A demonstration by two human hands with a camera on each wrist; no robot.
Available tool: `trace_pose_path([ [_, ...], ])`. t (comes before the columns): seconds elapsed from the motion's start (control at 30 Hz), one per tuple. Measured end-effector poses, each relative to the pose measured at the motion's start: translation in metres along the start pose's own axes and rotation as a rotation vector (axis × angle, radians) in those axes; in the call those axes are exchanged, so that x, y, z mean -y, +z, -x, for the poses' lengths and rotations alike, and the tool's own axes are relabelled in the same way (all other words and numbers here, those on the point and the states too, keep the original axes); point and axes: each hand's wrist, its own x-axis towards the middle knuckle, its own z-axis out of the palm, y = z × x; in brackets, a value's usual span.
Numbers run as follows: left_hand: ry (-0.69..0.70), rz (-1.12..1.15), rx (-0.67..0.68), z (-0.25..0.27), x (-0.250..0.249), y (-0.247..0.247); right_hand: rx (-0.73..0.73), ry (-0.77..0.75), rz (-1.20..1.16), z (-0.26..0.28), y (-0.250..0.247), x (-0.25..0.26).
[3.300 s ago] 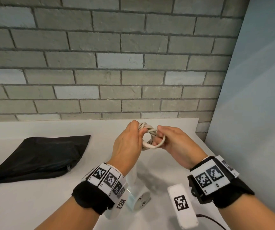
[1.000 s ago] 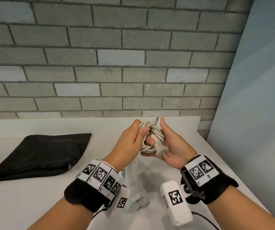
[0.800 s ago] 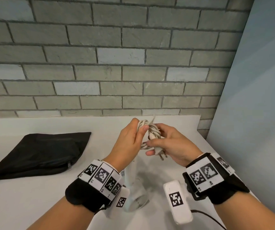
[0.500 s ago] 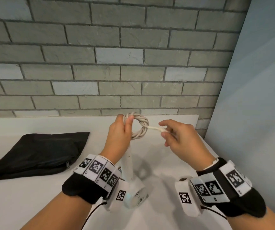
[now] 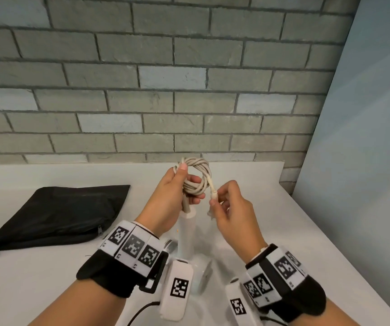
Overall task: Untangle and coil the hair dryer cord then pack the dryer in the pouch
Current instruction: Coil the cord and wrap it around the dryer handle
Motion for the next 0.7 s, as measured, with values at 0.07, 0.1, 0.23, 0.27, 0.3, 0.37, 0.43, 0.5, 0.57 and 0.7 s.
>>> trace_pose_path([
  [0.07, -0.030, 0.012, 0.062, 0.002, -0.004, -0.003, 0.039, 0.032, -0.070, -0.004, -0.001, 0.000],
  [0.1, -0.039, -0.004, 0.083, 0.003, -0.007, -0.005, 0.066, 0.035, -0.103, -0.004, -0.002, 0.000],
  [0.23, -0.053, -0.124, 0.121, 0.005, -0.020, -0.009, 0.214, 0.089, -0.344, -0.001, -0.008, -0.007],
  [0.27, -0.058, -0.138, 0.126, 0.005, -0.023, -0.010, 0.255, 0.110, -0.420, 0.001, -0.010, -0.011],
  [0.3, -0.062, -0.150, 0.131, 0.005, -0.025, -0.011, 0.292, 0.130, -0.505, 0.002, -0.012, -0.014],
  [0.37, -0.069, -0.174, 0.131, 0.006, -0.027, -0.012, 0.355, 0.177, -0.633, 0.006, -0.014, -0.021],
  [0.43, -0.088, -0.173, 0.113, 0.007, -0.028, -0.014, 0.410, 0.245, -0.639, 0.011, -0.012, -0.029],
  [0.5, -0.109, -0.152, 0.108, 0.008, -0.030, -0.015, 0.462, 0.297, -0.504, 0.017, -0.004, -0.036],
  [0.57, -0.113, -0.148, 0.106, 0.010, -0.031, -0.016, 0.577, 0.295, -0.312, 0.021, 0.012, -0.038],
  [0.7, -0.090, -0.162, 0.055, 0.014, -0.034, -0.018, 0.707, 0.256, -0.192, 0.026, 0.048, -0.036],
])
